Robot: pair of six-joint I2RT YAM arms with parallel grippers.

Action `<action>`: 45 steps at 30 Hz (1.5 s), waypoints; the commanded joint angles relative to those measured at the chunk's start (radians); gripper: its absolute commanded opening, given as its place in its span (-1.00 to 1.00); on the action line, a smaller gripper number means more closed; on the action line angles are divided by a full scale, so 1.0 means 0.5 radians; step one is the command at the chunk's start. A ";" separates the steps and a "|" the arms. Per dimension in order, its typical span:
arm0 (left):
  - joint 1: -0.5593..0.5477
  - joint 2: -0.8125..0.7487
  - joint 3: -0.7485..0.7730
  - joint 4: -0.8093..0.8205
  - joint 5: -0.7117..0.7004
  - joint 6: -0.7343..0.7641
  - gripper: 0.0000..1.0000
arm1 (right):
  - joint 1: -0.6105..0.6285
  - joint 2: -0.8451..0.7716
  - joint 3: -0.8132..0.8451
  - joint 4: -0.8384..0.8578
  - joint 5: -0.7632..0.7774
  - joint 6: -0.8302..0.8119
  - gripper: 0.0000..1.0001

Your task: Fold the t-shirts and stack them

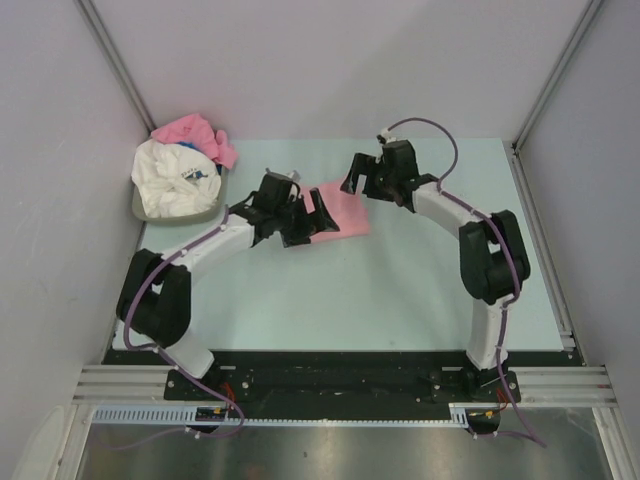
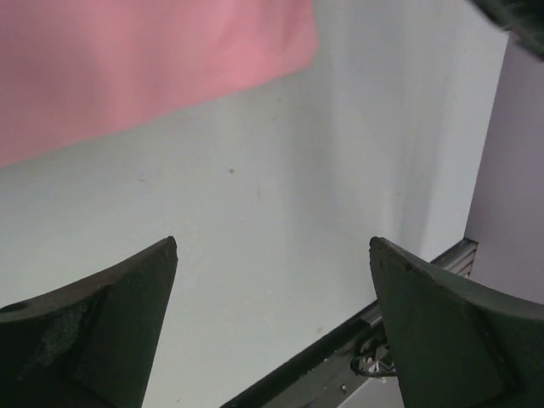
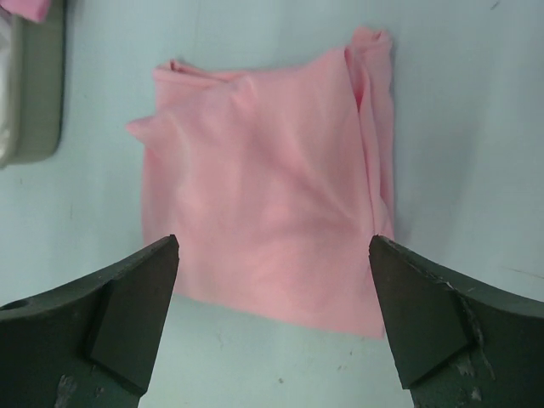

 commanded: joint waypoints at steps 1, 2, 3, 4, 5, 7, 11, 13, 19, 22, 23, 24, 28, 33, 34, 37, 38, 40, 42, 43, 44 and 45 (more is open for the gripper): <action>-0.123 0.221 0.052 0.052 -0.028 -0.217 1.00 | -0.005 -0.380 0.025 -0.255 0.375 -0.133 0.99; -0.142 0.270 0.042 0.149 0.014 -0.248 1.00 | -0.008 -0.429 0.003 -0.274 0.436 -0.139 0.99; -0.151 0.310 0.036 0.199 0.030 -0.282 1.00 | -0.011 -0.523 -0.036 -0.281 0.455 -0.145 1.00; -0.157 0.377 0.033 0.248 0.042 -0.358 0.99 | -0.014 -0.582 -0.103 -0.281 0.461 -0.151 0.99; -0.163 0.405 0.015 0.385 0.079 -0.386 1.00 | -0.023 -0.631 -0.138 -0.281 0.470 -0.154 0.99; -0.166 0.467 0.045 0.432 0.073 -0.429 1.00 | -0.032 -0.751 -0.190 -0.299 0.470 -0.163 0.99; -0.166 0.635 0.214 0.457 0.085 -0.414 1.00 | -0.048 -0.862 -0.227 -0.345 0.452 -0.173 0.99; -0.169 0.691 0.260 0.488 0.137 -0.423 1.00 | -0.045 -0.886 -0.239 -0.366 0.440 -0.170 0.99; -0.169 0.902 0.367 0.580 0.187 -0.503 0.99 | -0.045 -0.899 -0.322 -0.351 0.424 -0.148 0.99; -0.169 0.973 0.380 0.586 0.181 -0.521 1.00 | -0.045 -0.899 -0.343 -0.345 0.433 -0.148 1.00; -0.160 0.985 0.368 0.607 0.175 -0.525 0.99 | -0.048 -0.893 -0.350 -0.342 0.424 -0.148 1.00; -0.154 0.998 0.364 0.617 0.171 -0.531 1.00 | -0.045 -0.889 -0.356 -0.339 0.424 -0.142 0.99; -0.053 1.074 0.386 0.632 0.220 -0.515 0.99 | -0.048 -0.877 -0.386 -0.311 0.412 -0.130 0.99; 0.134 1.114 0.466 0.473 0.233 -0.411 1.00 | -0.042 -0.853 -0.414 -0.290 0.409 -0.127 1.00; 0.174 1.126 0.490 0.424 0.242 -0.353 1.00 | -0.038 -0.843 -0.417 -0.290 0.415 -0.124 0.99; 0.300 1.169 0.582 0.222 0.285 -0.246 1.00 | -0.041 -0.831 -0.426 -0.265 0.412 -0.117 0.99; 0.355 1.191 0.686 0.157 0.300 -0.209 1.00 | -0.042 -0.825 -0.426 -0.256 0.406 -0.108 0.99; 0.410 1.270 0.790 0.019 0.373 -0.117 1.00 | -0.038 -0.816 -0.426 -0.222 0.391 -0.090 0.99; 0.496 1.323 0.944 -0.058 0.408 -0.068 1.00 | -0.035 -0.800 -0.426 -0.198 0.378 -0.078 0.99; 0.521 1.356 0.987 -0.092 0.402 -0.049 0.99 | -0.038 -0.797 -0.426 -0.192 0.360 -0.071 1.00; 0.566 1.387 1.100 -0.131 0.405 -0.025 0.99 | -0.035 -0.785 -0.426 -0.186 0.354 -0.068 0.99; 0.585 1.418 1.168 -0.180 0.405 0.006 1.00 | -0.035 -0.782 -0.426 -0.176 0.351 -0.068 0.99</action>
